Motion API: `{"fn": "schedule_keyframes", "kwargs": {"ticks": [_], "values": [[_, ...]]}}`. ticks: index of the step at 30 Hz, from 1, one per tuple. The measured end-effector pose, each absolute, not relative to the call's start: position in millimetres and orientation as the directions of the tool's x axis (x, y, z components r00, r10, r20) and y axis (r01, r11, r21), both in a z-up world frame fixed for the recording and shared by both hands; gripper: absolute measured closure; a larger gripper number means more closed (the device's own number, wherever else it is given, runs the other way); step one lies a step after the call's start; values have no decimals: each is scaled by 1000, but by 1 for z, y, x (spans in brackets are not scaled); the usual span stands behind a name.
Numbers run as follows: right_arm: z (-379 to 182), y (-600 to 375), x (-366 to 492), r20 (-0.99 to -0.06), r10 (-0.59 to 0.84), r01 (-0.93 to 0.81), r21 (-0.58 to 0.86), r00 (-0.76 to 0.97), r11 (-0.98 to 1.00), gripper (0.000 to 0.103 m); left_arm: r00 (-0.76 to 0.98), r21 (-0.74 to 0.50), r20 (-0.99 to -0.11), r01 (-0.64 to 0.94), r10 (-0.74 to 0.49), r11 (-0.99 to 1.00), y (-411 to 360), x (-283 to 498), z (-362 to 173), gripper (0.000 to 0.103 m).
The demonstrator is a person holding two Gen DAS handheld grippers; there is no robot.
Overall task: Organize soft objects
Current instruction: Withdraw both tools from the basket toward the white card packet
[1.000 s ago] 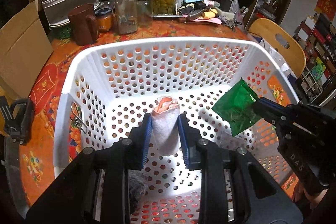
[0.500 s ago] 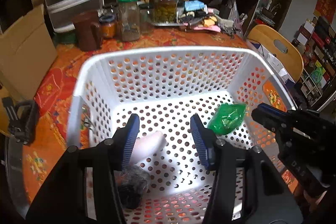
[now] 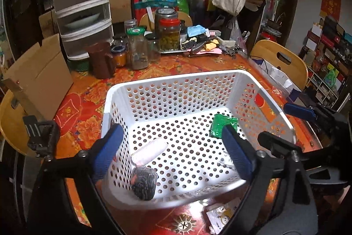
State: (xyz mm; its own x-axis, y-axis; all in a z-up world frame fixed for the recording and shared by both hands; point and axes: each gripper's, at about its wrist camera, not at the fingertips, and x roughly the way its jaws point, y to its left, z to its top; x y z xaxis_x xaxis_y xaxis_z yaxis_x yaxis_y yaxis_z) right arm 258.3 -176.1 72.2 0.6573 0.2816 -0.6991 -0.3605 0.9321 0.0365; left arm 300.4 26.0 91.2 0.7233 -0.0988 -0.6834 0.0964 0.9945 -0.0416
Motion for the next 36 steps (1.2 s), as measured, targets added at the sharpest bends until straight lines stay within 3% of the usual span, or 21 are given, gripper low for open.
{"fn": "schedule_keyframes", "kwargs": {"ticks": [2,5,22,29,36], "values": [[74,-179,252,-696,283,-360,38,660,932,11,728,-41,-677,106,-105,994,23,293,94,2],[75,-184,242,-690,277,-353,33,669,935,7,739,-36,-665,111,-107,993,18,277,98,0],[82,-226,169,-622,291,-324,64,727,944,5,790,-35,-610,58,-67,998,34,167,94,0],[55,-235,123,-620,299,-315,88,725,945,5,792,-54,-607,42,-66,998,36,120,66,0],[17,-227,97,-639,358,-355,139,681,924,5,746,-80,-662,35,-79,996,34,118,16,0]]}}
